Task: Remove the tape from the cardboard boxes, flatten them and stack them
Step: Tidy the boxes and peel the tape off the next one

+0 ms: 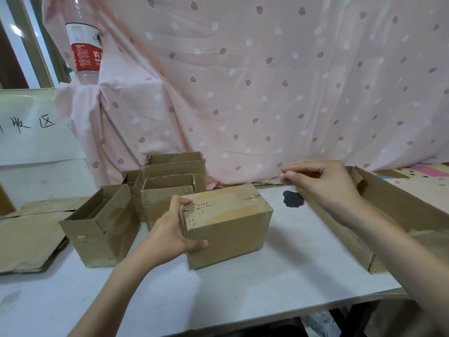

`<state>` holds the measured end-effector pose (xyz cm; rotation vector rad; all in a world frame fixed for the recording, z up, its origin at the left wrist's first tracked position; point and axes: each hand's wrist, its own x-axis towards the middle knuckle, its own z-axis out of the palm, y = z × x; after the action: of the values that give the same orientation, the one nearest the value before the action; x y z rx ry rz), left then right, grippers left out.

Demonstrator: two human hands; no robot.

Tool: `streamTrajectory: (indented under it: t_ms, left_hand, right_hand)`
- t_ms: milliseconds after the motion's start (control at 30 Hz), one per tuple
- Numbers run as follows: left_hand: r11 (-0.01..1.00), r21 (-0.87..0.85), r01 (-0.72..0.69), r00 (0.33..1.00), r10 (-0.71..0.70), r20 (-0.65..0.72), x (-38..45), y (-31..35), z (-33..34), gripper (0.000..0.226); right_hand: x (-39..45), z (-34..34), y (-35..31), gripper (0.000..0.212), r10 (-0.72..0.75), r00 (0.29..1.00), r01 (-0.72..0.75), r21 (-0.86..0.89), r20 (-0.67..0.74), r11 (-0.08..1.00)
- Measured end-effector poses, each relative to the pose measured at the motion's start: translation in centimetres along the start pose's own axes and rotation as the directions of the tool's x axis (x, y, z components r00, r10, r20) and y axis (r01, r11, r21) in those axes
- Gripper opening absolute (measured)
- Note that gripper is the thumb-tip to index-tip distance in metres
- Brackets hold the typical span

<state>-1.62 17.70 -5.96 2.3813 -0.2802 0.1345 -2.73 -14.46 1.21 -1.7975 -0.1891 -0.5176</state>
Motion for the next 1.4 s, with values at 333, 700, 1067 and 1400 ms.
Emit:
streamTrajectory:
  t_ms: [333,700,1067,1400]
  left_hand:
    - [0.911,0.385,-0.146,0.988,0.156,0.005,0.4,1.5,1.0,0.064]
    - [0.679,0.708,-0.192,0.981,0.147,0.125,2.6,4.1,5.8,0.096]
    - [0.647,0.722,-0.243,0.969,0.193,0.154,3.0,2.8,5.6,0.095]
    - [0.705,0.644,-0.297,0.951,0.16,0.263,3.5,2.0,4.0,0.095]
  right_hand:
    - [0.7,1.7,0.4,0.013,0.005,0.991,-0.009,0.03,0.13,1.0]
    - [0.8,3.2,-0.1,0.013,0.184,0.963,-0.21,0.124,0.195,0.97]
    - [1.1,2.7,1.5,0.009,0.16,0.946,-0.136,-0.1,0.283,0.986]
    - [1.8,1.4,1.1,0.043,0.075,0.996,-0.073,-0.027,0.049,0.997]
